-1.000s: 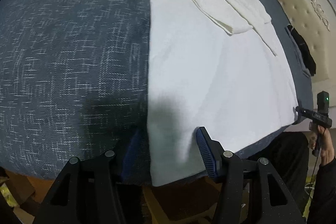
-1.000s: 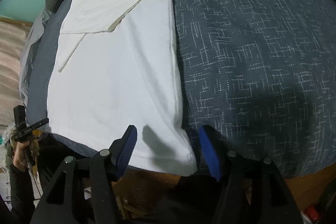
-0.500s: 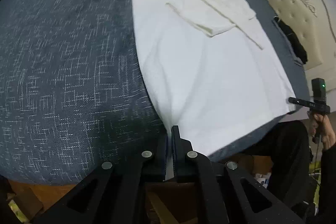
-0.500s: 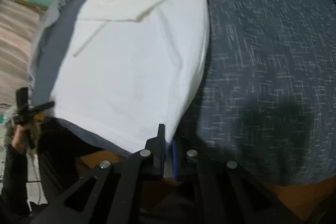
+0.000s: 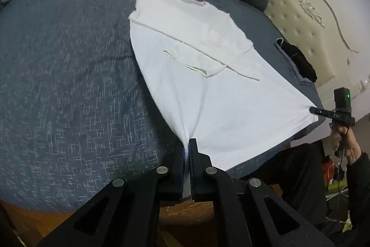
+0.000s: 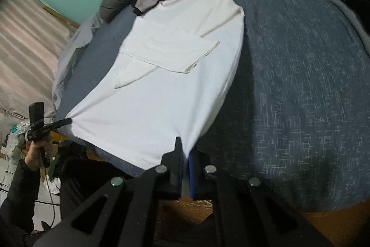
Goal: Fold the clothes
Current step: 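Lift the shirt hem with both grippers and fold it toward the collar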
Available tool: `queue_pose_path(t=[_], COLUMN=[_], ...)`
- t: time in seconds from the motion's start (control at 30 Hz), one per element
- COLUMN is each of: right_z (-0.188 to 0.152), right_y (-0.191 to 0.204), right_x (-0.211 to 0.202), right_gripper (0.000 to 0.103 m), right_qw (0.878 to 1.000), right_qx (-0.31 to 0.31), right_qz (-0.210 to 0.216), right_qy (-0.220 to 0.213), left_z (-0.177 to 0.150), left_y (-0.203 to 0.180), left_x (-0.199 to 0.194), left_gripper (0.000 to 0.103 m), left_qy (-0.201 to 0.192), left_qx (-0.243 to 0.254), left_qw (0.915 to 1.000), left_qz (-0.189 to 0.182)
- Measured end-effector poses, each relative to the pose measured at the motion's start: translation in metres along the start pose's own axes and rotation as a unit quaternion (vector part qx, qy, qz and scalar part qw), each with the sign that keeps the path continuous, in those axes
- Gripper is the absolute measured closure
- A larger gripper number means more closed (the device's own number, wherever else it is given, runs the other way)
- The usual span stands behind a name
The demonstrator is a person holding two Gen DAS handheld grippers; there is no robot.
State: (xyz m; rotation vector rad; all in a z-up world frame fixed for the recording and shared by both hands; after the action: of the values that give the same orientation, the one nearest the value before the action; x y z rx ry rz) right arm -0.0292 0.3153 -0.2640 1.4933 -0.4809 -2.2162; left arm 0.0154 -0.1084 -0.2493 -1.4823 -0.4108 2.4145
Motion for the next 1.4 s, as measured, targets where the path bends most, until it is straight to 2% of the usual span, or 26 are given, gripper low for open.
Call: queue_pose_path(t=[0.43,0.63,1.0,1.17,1.4], right_z=[0.008,0.006,0.005,-0.001,0.009], right_y=[0.037,0.049,0.093,0.103,0.100], right_x=[-0.030,-0.052,-0.119,-0.138,-0.128], right_gripper=[0.100,0.100,0.100,0.100,0.100], right_qw=[0.998,0.996,0.987,0.985,0.988], right_qx=[-0.014,-0.014,-0.045,-0.057,-0.066], right_qz=[0.043,0.067,0.124,0.130,0.109], right_qy=[-0.040,-0.057,-0.094,-0.095,-0.083], left_z=[0.011,0.008,0.016,0.017,0.025], left_y=[-0.023,-0.030,-0.060,-0.064,-0.058], left_x=[-0.035,-0.070,-0.142,-0.171,-0.171], left_gripper=[0.100,0.100,0.100,0.100,0.100], left_qy=[-0.037,-0.056,-0.102,-0.119,-0.119], left_qx=[0.028,0.039,0.078,0.089,0.084], left_qw=[0.9988,0.9973,0.9911,0.9883,0.9887], left_qz=[-0.017,-0.026,-0.035,-0.033,-0.035])
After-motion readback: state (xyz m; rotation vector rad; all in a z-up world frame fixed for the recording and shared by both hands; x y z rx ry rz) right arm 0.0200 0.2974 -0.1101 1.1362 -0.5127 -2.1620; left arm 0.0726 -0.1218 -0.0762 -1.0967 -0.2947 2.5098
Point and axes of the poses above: each gripper's, at about its wrist camera, not at the fingertips, and x roughly the way its jaws point, y to its left, z to its top, the point moved 9 cm from there along x, roughly the way its jaws point, and after that the axes turned 2 degrees about x, right-handed, at the moved point
